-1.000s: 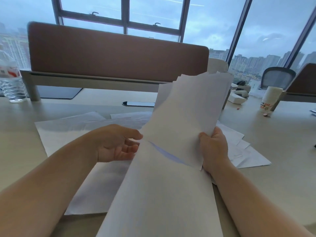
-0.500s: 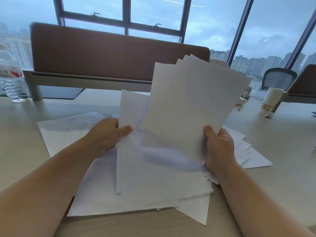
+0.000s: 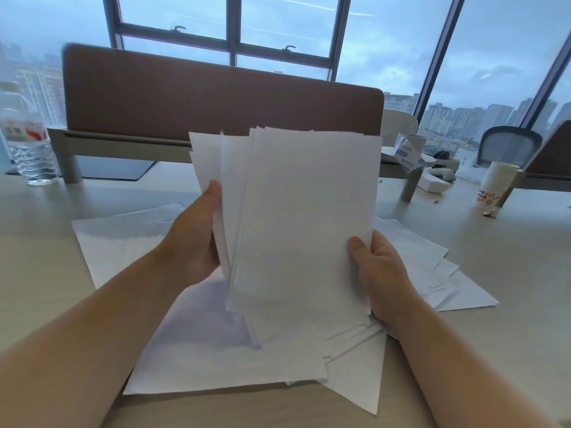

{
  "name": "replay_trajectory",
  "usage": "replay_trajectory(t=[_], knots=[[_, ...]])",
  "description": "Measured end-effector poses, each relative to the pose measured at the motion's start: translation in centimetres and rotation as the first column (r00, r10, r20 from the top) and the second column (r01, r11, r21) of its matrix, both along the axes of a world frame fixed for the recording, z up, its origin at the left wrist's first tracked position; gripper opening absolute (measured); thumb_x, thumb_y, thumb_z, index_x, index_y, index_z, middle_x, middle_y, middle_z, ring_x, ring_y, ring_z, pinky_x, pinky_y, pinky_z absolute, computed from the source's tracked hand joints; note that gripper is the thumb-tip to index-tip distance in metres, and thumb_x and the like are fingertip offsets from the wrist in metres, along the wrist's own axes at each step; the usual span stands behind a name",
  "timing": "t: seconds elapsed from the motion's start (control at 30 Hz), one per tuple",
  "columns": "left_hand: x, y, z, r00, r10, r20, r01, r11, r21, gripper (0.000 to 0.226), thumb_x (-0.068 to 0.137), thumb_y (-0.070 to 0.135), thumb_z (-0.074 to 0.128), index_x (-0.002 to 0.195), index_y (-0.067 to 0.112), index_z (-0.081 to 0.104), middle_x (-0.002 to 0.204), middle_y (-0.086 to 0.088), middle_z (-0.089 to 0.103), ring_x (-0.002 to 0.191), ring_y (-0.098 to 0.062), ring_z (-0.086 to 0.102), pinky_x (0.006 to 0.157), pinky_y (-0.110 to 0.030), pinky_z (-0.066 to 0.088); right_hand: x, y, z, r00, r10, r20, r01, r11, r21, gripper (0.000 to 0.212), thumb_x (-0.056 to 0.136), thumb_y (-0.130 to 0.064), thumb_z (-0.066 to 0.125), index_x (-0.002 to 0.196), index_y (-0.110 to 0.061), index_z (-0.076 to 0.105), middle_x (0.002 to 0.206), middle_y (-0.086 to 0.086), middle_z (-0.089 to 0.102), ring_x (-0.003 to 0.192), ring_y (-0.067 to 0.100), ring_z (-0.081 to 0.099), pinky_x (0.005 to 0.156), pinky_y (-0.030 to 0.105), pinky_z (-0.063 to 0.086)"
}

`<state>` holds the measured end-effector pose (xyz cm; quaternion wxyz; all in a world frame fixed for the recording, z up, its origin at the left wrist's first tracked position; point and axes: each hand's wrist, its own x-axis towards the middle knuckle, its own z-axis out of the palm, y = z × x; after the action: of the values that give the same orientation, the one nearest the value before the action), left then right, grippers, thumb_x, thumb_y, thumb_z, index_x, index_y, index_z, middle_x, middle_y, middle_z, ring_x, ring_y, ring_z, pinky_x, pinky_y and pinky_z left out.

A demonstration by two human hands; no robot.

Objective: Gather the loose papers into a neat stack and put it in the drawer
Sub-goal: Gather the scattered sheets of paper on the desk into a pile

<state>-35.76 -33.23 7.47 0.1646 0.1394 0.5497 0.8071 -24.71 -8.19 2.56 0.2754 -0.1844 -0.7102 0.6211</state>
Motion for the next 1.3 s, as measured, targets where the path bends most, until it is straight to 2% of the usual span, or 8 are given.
replay_trajectory(t=[0.27, 0.4, 0.63, 0.73, 0.9, 1.0, 1.17, 1.3], knots=[[-0.1, 0.8, -1.8, 0.984, 0.079, -0.161, -0.13, 0.934, -0.334, 0.028, 0.092, 0.002, 0.075, 0.106, 0.026, 0.069, 0.1, 0.001, 0.081, 0.089, -0.02, 0.078, 0.081, -0.04, 0.063, 0.3, 0.0, 0.4, 0.997, 0.03, -0.065, -0.033, 0.998, -0.059, 0.018, 0.1, -0.018, 0.064, 0.117, -0.025, 0.065, 0.109, 0.001, 0.078, 0.102, 0.029, 0.074, 0.092, 0.055, 0.06], [0.1, 0.7, -1.0, 0.975, 0.187, -0.121, -0.21, 0.952, -0.223, 0.019, 0.095, 0.006, 0.071, 0.102, 0.024, 0.07, 0.08, 0.007, 0.081, 0.063, -0.011, 0.077, 0.052, -0.027, 0.06, 0.8, -0.4, 1.0, 0.975, 0.209, -0.07, -0.219, 0.951, -0.219, 0.03, 0.096, -0.004, 0.066, 0.125, -0.011, 0.064, 0.113, 0.016, 0.077, 0.103, 0.038, 0.074, 0.09, 0.055, 0.06], [0.5, 0.5, -0.2, 0.99, 0.096, -0.105, -0.127, 0.931, -0.343, 0.013, 0.105, 0.03, 0.061, 0.107, 0.022, 0.071, 0.099, -0.001, 0.081, 0.085, -0.021, 0.077, 0.073, -0.035, 0.061, 0.5, -0.5, 1.0, 0.985, 0.17, -0.003, -0.168, 0.971, -0.172, 0.022, 0.099, -0.002, 0.062, 0.114, -0.014, 0.073, 0.108, 0.014, 0.079, 0.1, 0.037, 0.075, 0.091, 0.052, 0.06], [-1.0, -0.4, -0.2, 0.962, 0.07, -0.264, -0.23, 0.729, -0.644, 0.039, 0.108, 0.049, 0.04, 0.11, 0.021, 0.067, 0.115, -0.003, 0.073, 0.11, -0.031, 0.066, 0.087, -0.038, 0.05, 0.5, -0.1, 1.4, 0.999, -0.003, -0.048, -0.009, 0.973, -0.232, 0.022, 0.1, -0.003, 0.06, 0.107, -0.019, 0.072, 0.099, 0.007, 0.081, 0.089, 0.029, 0.077, 0.08, 0.046, 0.063], [-2.7, -3.0, -1.7, 0.925, -0.125, -0.359, -0.373, -0.115, -0.921, 0.111, 0.064, 0.096, 0.047, 0.15, 0.025, 0.042, 0.154, -0.012, 0.049, 0.138, -0.042, 0.045, 0.111, -0.052, 0.041, 0.5, 0.8, 1.7, 0.977, -0.186, -0.106, 0.139, 0.926, -0.351, 0.023, 0.098, 0.0, 0.059, 0.103, -0.021, 0.066, 0.104, 0.004, 0.077, 0.087, 0.021, 0.073, 0.08, 0.038, 0.061], [-3.0, -3.3, -2.2, 0.956, -0.148, -0.252, -0.272, -0.136, -0.953, 0.138, 0.04, 0.102, 0.046, 0.153, 0.023, 0.041, 0.157, -0.01, 0.048, 0.139, -0.037, 0.05, 0.112, -0.048, 0.043, 0.5, 0.7, 1.6, 0.977, -0.184, -0.109, 0.138, 0.931, -0.339, 0.025, 0.1, -0.002, 0.057, 0.105, -0.025, 0.066, 0.107, -0.001, 0.076, 0.099, 0.023, 0.071, 0.09, 0.043, 0.059], [-2.7, -3.1, -1.2, 0.915, -0.198, -0.352, -0.367, -0.046, -0.929, 0.067, 0.073, 0.061, 0.074, 0.126, 0.021, 0.063, 0.127, -0.001, 0.067, 0.106, -0.022, 0.057, 0.092, -0.034, 0.049, 0.3, 0.9, 1.4, 0.975, -0.197, -0.108, 0.149, 0.927, -0.344, 0.027, 0.1, -0.004, 0.058, 0.113, -0.026, 0.068, 0.114, 0.001, 0.076, 0.106, 0.027, 0.071, 0.1, 0.055, 0.056], [-2.9, -3.4, -1.3, 0.907, -0.146, -0.396, -0.406, -0.043, -0.913, 0.085, 0.067, 0.064, 0.08, 0.135, 0.02, 0.057, 0.131, -0.004, 0.065, 0.119, -0.03, 0.06, 0.096, -0.036, 0.049, 0.2, 0.7, 1.3, 0.979, -0.177, -0.102, 0.136, 0.937, -0.32, 0.03, 0.101, -0.003, 0.057, 0.121, -0.023, 0.067, 0.113, 0.001, 0.076, 0.104, 0.027, 0.071, 0.1, 0.053, 0.056]])
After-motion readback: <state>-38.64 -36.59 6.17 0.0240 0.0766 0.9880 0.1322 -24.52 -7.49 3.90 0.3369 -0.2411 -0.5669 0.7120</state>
